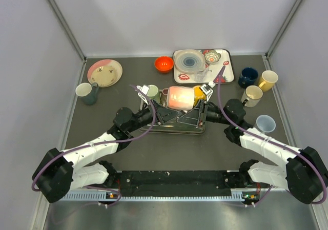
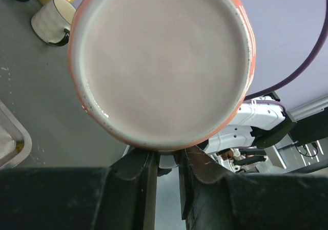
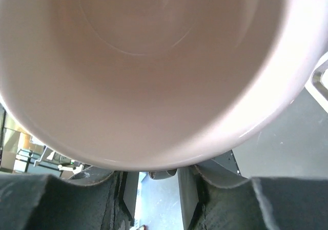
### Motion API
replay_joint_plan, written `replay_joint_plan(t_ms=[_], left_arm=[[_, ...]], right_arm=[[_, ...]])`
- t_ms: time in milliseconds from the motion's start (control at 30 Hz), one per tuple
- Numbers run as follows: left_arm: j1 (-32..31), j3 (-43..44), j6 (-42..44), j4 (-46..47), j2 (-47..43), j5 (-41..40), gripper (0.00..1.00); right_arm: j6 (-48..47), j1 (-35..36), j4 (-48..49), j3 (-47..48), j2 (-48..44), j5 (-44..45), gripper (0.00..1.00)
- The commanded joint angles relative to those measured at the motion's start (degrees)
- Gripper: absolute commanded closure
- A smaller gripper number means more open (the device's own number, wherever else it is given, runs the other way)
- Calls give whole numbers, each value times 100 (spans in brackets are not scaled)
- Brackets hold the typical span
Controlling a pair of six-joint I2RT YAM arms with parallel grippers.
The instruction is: Turn the mug right side up
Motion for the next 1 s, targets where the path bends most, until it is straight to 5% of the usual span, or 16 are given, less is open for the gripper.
replay_joint_plan(t_ms=[0, 233, 367, 467, 500, 633, 833, 967], left_arm=[[-94, 146, 130, 731, -191, 421, 100], [-94, 41, 165, 714, -262, 482, 100], [-85, 5, 357, 530, -376, 377, 100], [-85, 6, 542, 301, -499, 149, 85], [-76, -12, 569, 301, -569, 70, 69], [12, -47, 788, -49, -815, -307, 45], [161, 93, 1184, -885, -1237, -756, 34], [293, 85, 1360, -1823, -1667, -1344, 33]], right_arm=[[216, 78, 1159, 235, 4, 437, 69], [314, 70, 1504, 190, -49, 983, 100], [-1, 78, 873, 383, -127, 895, 100], [-704, 78, -441, 629, -469, 991, 100], [-1097, 70, -770, 700, -584, 1122, 100], [-1803, 78, -2001, 1042, -971, 1308, 100], [-2638, 61, -3881, 1613, -1349, 2018, 100], [-3586, 26, -6078, 2360, -1455, 3756, 100]])
